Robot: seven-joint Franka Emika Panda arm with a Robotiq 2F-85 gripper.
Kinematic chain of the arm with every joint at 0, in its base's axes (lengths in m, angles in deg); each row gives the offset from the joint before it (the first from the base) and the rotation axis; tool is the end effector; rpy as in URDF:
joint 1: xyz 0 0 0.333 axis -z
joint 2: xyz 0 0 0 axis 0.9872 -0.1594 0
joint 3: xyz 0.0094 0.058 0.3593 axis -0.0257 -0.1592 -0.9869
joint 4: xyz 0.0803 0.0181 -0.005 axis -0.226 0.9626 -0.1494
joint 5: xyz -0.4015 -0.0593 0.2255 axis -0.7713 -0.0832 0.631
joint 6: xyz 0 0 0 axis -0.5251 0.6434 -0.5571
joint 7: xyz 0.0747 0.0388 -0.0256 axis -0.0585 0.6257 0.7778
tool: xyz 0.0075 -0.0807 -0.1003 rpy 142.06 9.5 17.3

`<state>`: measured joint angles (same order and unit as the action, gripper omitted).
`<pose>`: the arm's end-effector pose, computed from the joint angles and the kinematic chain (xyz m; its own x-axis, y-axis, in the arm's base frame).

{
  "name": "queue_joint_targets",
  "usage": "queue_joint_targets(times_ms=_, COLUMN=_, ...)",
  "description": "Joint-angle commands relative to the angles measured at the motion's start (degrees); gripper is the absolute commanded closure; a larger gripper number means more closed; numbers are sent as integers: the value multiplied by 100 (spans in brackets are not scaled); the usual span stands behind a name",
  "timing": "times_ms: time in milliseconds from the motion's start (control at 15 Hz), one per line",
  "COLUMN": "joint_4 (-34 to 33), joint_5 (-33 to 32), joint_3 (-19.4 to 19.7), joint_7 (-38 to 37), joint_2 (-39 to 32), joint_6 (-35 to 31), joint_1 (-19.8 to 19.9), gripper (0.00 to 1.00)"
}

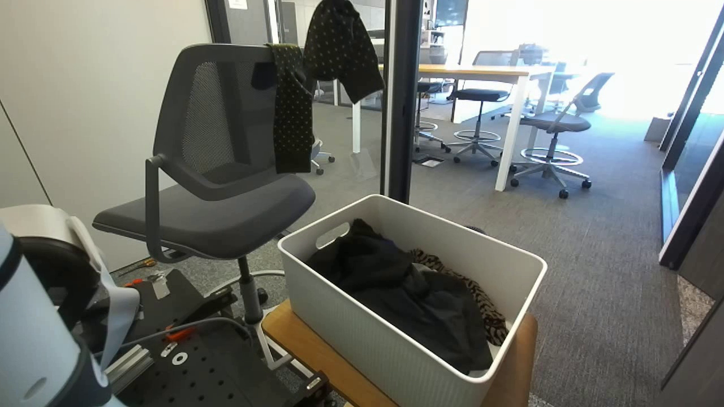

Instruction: Put the sparkly sock on the head rest

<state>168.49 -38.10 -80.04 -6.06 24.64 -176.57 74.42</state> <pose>0.5377 0.1878 0.6113 0.9557 0.0231 0.2934 0.0177 -0.9996 0.0210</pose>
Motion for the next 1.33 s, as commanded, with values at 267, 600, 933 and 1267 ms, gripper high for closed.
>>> queue_joint_targets(times_ms=267, joint_4=-1642, joint_5=-529, joint_3=-546, joint_7=-67, joint_2=-738, joint_6=867, joint_1=-282, gripper=91)
queue_joint_targets(times_ms=600, joint_4=-2161, joint_5=-766, joint_3=-620, joint_7=-6, joint_2=-1257, joint_6=1221, joint_1=-480, gripper=91)
queue_joint_targets(times_ms=933, joint_4=-3110, joint_5=-820, joint_3=-740, joint_7=-270, joint_2=-1986, joint_6=2714, joint_1=-895, gripper=92)
queue_joint_targets(times_ms=1267, joint_4=-4307, joint_5=-752, joint_3=-774, joint_7=-1168, joint_2=-2755, joint_6=4059, joint_1=-1486, gripper=93)
